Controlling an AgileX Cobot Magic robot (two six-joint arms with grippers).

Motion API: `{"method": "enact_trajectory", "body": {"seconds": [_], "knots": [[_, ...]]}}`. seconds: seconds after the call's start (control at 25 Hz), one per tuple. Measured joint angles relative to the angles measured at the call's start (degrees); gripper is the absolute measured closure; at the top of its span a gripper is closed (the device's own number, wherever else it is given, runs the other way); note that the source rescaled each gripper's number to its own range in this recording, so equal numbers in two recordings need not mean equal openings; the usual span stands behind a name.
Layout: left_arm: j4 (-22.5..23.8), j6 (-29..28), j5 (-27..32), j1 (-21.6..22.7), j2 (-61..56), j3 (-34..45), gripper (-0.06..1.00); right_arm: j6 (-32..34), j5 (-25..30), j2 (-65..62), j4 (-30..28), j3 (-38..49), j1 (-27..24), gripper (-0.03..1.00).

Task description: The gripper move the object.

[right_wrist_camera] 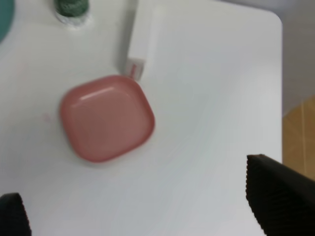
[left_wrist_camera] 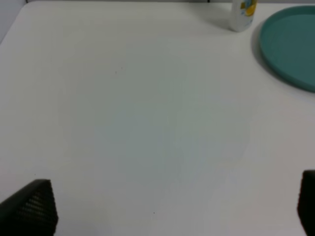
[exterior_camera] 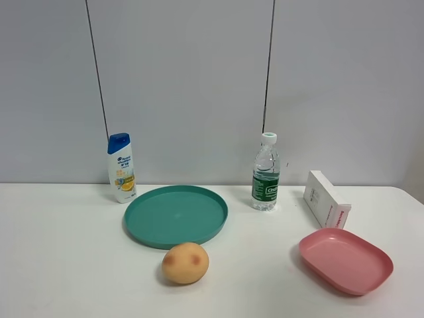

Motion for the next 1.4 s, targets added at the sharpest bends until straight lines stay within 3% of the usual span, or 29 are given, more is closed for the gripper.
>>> {"method": "enact_trajectory", "body": {"seconds": [0.28,0.6,0.92,1.4], "knots": [[0.0,0.0,0.0,0.0,0.0,0.0,-0.06,0.7,-1.5,-18.5,-0.6,15.7,-7.2,0.13],[0.0,0.0,0.0,0.0,0.0,0.0,-0.06,3.6,-1.7,-30.3,-1.6,25.1,-12.0,0.13],[0.0,0.0,0.0,0.0,0.0,0.0,-0.06,13.4,-2.0,-37.1,-10.4,30.3,-12.6,0.13],[0.0,0.0,0.0,0.0,0.0,0.0,-0.06,14.9,-3.7,-42.1,-10.7,31.5,-12.6,0.13]]}}
